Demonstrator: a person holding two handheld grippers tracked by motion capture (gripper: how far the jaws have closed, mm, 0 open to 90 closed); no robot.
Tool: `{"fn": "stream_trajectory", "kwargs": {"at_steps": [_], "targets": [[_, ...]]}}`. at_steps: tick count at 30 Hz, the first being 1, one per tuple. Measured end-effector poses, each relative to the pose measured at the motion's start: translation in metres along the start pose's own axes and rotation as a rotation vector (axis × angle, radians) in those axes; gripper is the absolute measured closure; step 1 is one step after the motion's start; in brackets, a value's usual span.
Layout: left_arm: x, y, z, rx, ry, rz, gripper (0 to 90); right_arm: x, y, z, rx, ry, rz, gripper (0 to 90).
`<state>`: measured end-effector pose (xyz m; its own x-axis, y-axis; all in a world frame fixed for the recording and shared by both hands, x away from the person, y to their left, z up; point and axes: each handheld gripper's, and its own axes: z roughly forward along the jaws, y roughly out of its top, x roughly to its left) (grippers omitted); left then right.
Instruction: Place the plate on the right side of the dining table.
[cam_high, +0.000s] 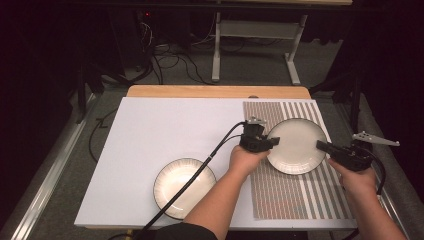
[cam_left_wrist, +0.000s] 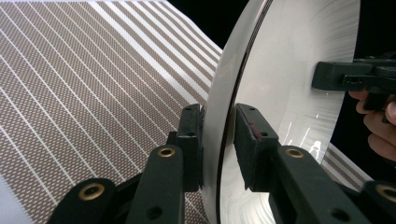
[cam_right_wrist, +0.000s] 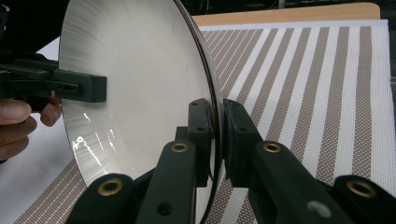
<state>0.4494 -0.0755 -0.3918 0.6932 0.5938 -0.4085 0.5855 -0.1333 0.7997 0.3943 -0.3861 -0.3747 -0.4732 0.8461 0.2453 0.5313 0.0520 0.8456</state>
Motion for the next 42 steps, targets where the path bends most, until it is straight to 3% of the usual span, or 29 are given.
{"fn": "stream_trajectory", "kwargs": {"at_steps": [14, 27, 31, 34, 38, 42], "targets": [[0.003, -0.006, 0.009, 0.017, 0.009, -0.018, 72.0, -0.005, -0.008, 0.004, 0.013, -0.008, 0.019, 85.1], [0.004, -0.007, 0.011, 0.020, 0.026, -0.028, 71.3, -0.004, -0.010, 0.008, 0.014, -0.033, -0.010, 84.5], [0.001, -0.007, 0.012, 0.022, 0.052, -0.017, 69.7, -0.005, -0.009, 0.008, 0.018, -0.026, -0.018, 85.0], [-0.002, -0.006, 0.013, 0.039, 0.099, 0.016, 67.2, -0.005, -0.009, 0.007, 0.017, -0.022, -0.023, 85.4], [-0.005, 0.000, 0.007, 0.024, 0.123, 0.045, 54.2, -0.004, -0.009, 0.008, 0.020, -0.027, -0.038, 85.4], [-0.008, 0.006, -0.005, 0.010, 0.120, 0.082, 47.3, -0.005, -0.009, 0.009, 0.018, -0.026, -0.032, 85.5]]}}
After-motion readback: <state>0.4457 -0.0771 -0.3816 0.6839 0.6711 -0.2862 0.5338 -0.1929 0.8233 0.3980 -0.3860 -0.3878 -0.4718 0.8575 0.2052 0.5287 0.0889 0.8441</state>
